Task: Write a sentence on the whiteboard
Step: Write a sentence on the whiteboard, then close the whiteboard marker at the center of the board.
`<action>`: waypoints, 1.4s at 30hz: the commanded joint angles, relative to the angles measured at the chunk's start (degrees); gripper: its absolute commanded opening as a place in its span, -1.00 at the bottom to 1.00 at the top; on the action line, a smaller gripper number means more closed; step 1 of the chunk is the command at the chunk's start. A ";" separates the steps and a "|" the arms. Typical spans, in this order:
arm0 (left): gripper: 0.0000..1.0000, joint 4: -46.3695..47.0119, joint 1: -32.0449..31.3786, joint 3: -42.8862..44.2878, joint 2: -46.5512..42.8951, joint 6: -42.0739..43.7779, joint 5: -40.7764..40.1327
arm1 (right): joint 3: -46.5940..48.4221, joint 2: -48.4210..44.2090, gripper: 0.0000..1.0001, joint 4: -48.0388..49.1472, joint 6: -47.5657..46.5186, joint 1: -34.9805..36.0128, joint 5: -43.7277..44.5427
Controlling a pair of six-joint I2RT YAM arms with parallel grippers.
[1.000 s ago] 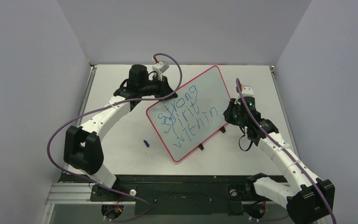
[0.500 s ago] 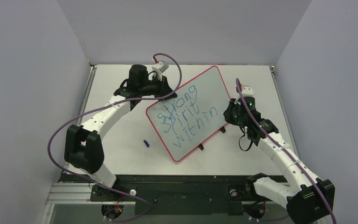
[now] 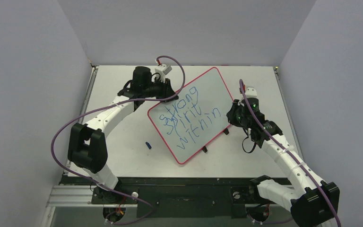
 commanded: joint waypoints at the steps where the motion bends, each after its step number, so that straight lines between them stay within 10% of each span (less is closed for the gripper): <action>1: -0.63 -3.59 -0.88 0.78 1.54 4.67 -0.24 | 0.04 -1.57 -1.00 2.31 -0.22 0.19 0.32; 42: 0.20 -3.65 -0.88 2.24 0.16 5.46 -2.90 | -0.35 -1.59 -1.00 3.04 -0.42 0.16 -2.16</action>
